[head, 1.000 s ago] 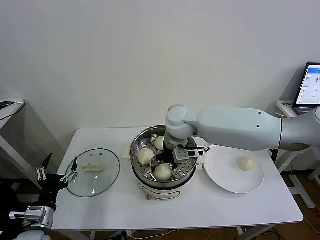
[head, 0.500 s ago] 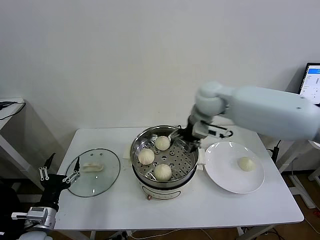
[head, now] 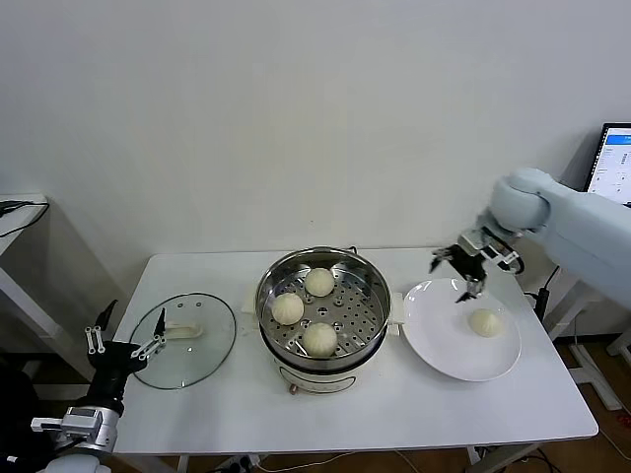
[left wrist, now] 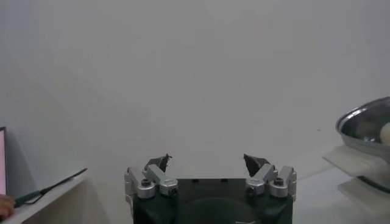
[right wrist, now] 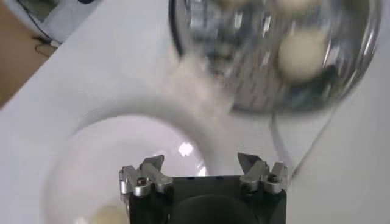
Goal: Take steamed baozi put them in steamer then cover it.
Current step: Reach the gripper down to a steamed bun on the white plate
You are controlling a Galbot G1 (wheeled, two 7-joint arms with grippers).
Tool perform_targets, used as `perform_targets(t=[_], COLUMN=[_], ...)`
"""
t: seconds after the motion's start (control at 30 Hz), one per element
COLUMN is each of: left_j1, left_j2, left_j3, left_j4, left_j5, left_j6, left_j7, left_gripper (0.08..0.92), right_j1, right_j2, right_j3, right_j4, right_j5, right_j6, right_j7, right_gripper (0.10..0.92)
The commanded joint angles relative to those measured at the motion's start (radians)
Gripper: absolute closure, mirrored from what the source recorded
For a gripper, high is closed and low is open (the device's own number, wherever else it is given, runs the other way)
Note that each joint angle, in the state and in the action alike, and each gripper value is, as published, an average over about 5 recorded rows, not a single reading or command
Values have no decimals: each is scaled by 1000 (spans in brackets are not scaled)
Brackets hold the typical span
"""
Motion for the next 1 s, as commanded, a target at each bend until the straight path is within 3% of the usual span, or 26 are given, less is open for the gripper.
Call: perform_targets(t=[0.03,1.0], left_j1=[-1,-1], left_j2=[-1,-7], left_j3=[9,1], left_j4=[-1,12], left_j5=[3,10], left_j6=[1,-4], left_j7=[-2,-3], left_gripper=[177,177], right_j1=[-303,-397], right_j2=[-36,170], right_j3=[332,470], right_j4=[-224,-443], right_j5=[-202,-379], right_j6=[-67,-17], right_j7=[-53,42], right_gripper=[203,203])
